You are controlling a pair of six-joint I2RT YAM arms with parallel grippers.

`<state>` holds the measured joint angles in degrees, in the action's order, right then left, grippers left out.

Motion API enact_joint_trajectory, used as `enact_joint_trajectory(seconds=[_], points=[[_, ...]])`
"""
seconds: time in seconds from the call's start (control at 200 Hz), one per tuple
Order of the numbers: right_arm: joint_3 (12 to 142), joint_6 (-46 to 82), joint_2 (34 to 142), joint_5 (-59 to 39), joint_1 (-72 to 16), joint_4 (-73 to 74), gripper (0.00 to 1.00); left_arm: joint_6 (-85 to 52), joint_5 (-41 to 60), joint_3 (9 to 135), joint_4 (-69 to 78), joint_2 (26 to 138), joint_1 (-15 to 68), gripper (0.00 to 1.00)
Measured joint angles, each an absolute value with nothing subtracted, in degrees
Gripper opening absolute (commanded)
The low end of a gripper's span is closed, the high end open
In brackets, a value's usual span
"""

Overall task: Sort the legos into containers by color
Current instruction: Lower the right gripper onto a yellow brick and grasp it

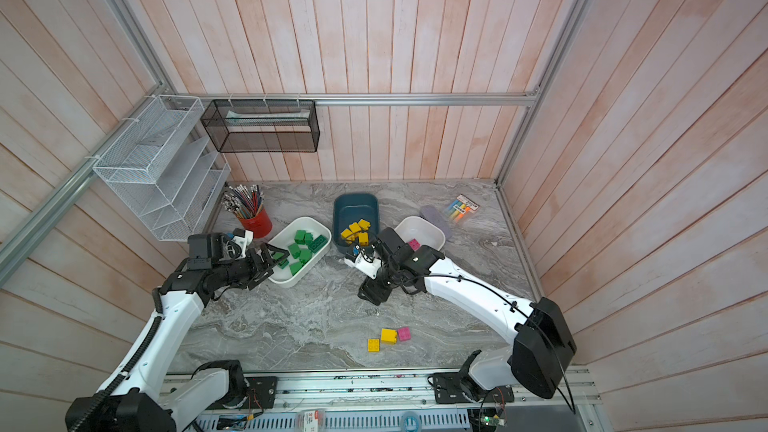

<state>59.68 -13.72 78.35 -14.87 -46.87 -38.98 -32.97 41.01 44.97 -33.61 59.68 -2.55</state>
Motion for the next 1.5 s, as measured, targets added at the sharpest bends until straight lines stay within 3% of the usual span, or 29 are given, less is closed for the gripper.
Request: enact_joint_trajectory(seconds=[0.395, 0.79, 1.245, 1.5], points=[[52.8, -28.1, 78.7, -13.1, -47.4, -47.2, 0.75, -37.4, 41.2, 43.2, -31.6, 58.0, 3.0, 1.00], [49.6, -31.3, 83.9, -11.9, -53.6, -44.9, 0.73, -38.0, 39.8, 42.5, -31.6, 57.9, 3.6, 1.00], [49.4, -28.9, 89.1, -8.2, -55.2, -40.5, 0.29, -38.0, 38.7, 42.3, -31.3, 59.6, 3.6, 1.00], [55.8, -27.5, 88.8, -9.0, -52.9, -41.9, 0.21, -38.0, 38.7, 42.3, -31.2, 60.0, 3.6, 1.00]])
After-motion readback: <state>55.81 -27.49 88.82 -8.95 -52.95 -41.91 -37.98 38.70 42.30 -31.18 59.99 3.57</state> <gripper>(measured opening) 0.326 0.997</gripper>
